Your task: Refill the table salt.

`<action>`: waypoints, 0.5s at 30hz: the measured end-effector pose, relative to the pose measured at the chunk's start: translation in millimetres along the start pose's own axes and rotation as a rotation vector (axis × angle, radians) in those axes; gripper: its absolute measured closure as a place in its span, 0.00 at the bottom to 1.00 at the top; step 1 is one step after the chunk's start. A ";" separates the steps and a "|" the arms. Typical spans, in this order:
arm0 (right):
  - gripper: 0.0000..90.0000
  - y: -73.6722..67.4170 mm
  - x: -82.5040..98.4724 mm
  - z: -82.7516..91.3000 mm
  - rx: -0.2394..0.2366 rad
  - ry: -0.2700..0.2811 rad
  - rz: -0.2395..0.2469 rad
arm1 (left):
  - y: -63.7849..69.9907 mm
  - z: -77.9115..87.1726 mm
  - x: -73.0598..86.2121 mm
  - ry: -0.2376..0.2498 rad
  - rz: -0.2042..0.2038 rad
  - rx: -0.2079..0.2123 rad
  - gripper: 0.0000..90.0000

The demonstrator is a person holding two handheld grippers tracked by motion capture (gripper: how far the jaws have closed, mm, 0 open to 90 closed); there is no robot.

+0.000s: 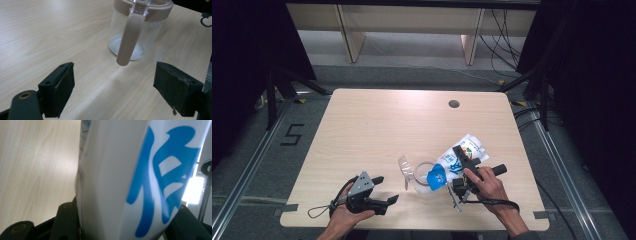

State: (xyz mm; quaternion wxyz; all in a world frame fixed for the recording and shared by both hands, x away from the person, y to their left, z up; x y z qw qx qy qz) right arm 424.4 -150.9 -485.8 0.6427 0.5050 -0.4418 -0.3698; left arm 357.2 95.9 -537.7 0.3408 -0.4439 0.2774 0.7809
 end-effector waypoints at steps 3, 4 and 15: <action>0.57 -3.3 2.1 2.0 -0.008 -0.027 -0.031 | 1.1 -0.5 0.4 0.003 0.026 -0.001 0.18; 0.57 -2.9 2.0 1.9 -0.006 -0.024 -0.025 | 0.9 -0.3 0.4 0.002 0.021 -0.002 0.18; 0.57 -0.7 2.4 1.9 0.007 -0.020 -0.017 | -0.1 -0.1 0.0 -0.002 -0.006 0.004 0.18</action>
Point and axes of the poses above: each handheld gripper's, and its own axes: z roughly backward along the jaws, x roughly out of its underside, y roughly to its right, the point moved 8 cm from there along -z, roughly forward along the jaws, and after that the axes turned 2 degrees about x, right-handed, at the moved point
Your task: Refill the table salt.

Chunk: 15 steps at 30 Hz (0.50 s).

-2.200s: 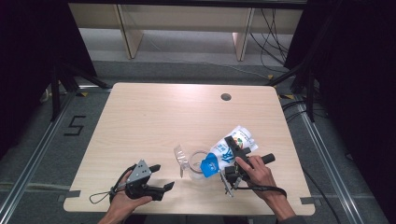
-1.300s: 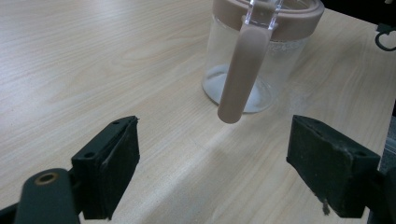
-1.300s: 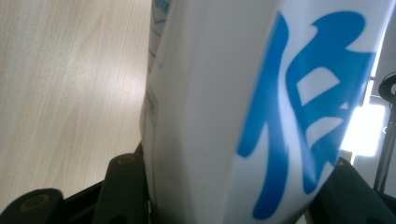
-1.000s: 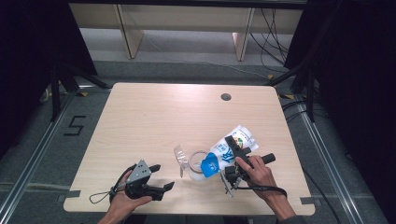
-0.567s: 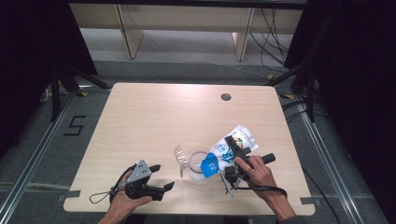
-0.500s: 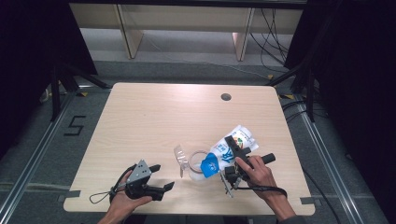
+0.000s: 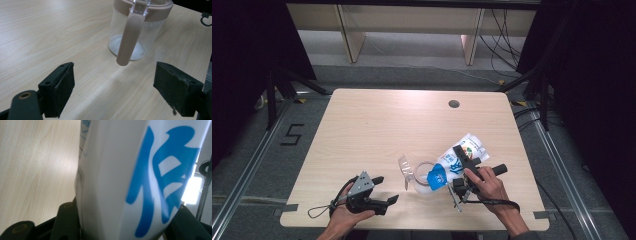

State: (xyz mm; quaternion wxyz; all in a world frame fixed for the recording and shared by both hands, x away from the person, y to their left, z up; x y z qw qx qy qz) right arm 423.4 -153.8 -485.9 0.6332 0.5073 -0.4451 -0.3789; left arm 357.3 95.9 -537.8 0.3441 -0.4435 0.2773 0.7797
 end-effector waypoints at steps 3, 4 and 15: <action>0.57 1.2 -0.3 -0.4 0.004 0.006 0.011 | -0.1 -0.1 -0.1 0.003 0.001 -0.002 0.18; 0.57 1.9 -0.6 -0.5 0.007 0.009 0.017 | -0.1 0.0 -0.1 0.001 0.001 -0.001 0.18; 0.58 2.4 -0.6 -0.5 0.008 0.009 0.020 | 0.0 0.0 0.1 0.000 0.004 -0.002 0.18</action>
Point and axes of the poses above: each handheld gripper's, and its own axes: z roughly backward along the jaws, x roughly out of its underside, y roughly to its right, the point moved 8 cm from there along -z, roughly forward along the jaws, and after that the axes turned 2 degrees about x, right-handed, at the moved point
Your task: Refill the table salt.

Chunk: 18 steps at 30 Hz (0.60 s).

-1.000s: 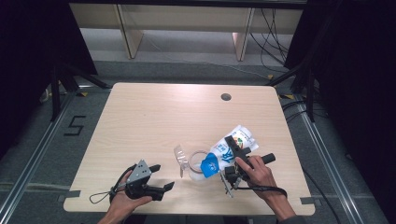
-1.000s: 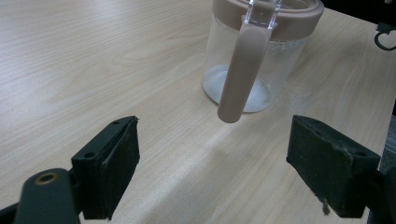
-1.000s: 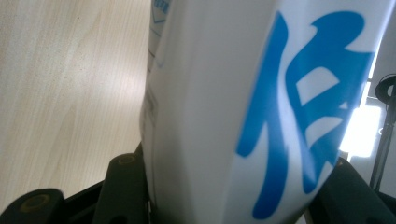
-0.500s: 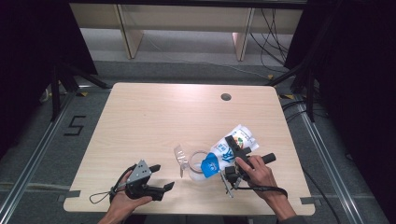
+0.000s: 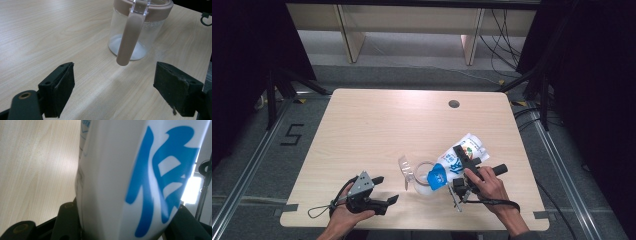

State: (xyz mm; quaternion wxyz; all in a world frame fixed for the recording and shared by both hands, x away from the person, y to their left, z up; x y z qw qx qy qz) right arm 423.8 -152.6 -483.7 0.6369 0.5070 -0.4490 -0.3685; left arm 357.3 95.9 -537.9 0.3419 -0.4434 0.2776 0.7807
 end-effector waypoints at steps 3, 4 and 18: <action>0.58 -1.8 0.5 0.6 0.004 -0.008 -0.022 | 1.0 -0.5 0.3 0.004 0.026 -0.002 0.18; 0.58 -1.5 0.2 0.4 0.004 -0.006 -0.019 | 1.1 -0.5 0.3 0.003 0.026 -0.002 0.18; 0.59 1.8 -0.1 -0.1 0.019 0.007 -0.008 | -0.1 0.0 0.0 0.000 0.001 0.000 0.18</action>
Point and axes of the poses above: each handheld gripper's, and its own axes: z roughly backward along the jaws, x roughly out of its underside, y roughly to its right, the point moved 8 cm from there along -z, roughly forward along the jaws, and after that the axes turned 2 degrees about x, right-handed, at the moved point
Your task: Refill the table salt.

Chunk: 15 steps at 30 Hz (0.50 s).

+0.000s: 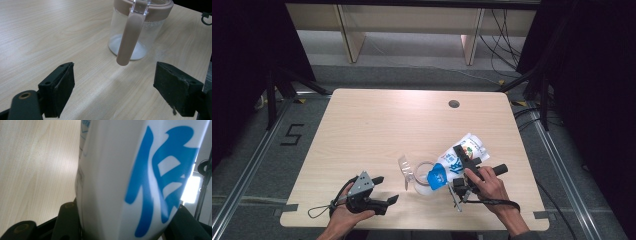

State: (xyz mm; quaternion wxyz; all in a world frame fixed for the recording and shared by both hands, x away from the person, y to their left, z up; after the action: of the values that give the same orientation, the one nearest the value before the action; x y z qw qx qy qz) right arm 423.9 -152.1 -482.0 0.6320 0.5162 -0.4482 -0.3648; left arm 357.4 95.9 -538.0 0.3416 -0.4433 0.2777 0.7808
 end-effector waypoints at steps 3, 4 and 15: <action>0.59 -0.1 0.6 0.6 -0.015 -0.010 0.002 | 0.6 0.1 0.5 -0.002 0.014 -0.004 0.18; 0.59 0.7 0.3 0.4 -0.004 -0.005 0.004 | 0.2 0.6 0.6 -0.008 0.007 -0.012 0.18; 0.59 1.9 -0.5 0.5 0.000 -0.001 0.019 | 0.5 -0.1 0.5 -0.001 0.015 -0.006 0.18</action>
State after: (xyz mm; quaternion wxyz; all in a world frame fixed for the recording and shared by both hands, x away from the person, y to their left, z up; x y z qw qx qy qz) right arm 423.2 -151.4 -480.2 0.6351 0.5117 -0.4537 -0.3591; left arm 356.8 95.7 -538.3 0.3347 -0.4418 0.2783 0.7845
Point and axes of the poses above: each handheld gripper's, and its own axes: z roughly backward along the jaws, x roughly out of its underside, y roughly to its right, the point moved 8 cm from there along -z, roughly forward along the jaws, and after that the axes turned 2 degrees about x, right-handed, at the moved point
